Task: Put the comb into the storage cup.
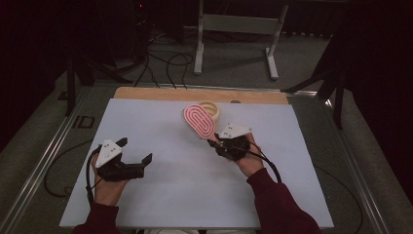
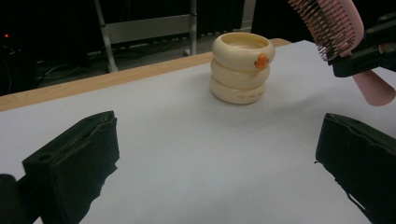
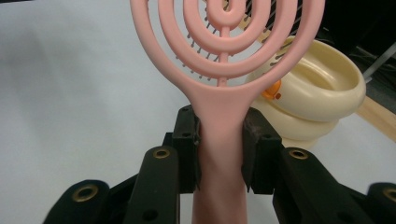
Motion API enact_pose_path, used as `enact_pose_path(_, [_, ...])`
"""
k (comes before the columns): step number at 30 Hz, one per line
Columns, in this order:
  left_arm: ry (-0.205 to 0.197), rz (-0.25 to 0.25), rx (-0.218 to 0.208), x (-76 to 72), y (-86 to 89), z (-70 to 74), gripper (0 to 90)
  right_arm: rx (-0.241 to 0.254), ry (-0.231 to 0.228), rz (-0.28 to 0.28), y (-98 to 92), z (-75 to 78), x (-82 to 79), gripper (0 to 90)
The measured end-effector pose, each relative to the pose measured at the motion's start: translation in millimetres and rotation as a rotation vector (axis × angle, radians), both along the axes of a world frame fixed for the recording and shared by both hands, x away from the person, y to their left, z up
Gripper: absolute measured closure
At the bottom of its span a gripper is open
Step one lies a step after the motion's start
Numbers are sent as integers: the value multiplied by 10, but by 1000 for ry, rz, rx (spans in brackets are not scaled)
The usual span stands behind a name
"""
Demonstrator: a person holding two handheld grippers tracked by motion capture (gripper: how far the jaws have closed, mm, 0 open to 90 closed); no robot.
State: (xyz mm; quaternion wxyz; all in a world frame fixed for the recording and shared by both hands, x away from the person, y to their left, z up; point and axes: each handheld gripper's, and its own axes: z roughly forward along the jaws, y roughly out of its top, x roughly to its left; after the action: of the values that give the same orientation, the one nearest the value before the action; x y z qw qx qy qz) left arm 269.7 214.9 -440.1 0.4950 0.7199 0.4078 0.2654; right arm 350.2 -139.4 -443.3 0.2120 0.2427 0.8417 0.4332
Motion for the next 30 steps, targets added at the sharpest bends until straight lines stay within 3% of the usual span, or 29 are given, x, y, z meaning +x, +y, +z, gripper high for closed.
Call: enact_pose_path(30, [-7,-95,-25,187,-369,187,1,15,-5,2,72,-3,17,702])
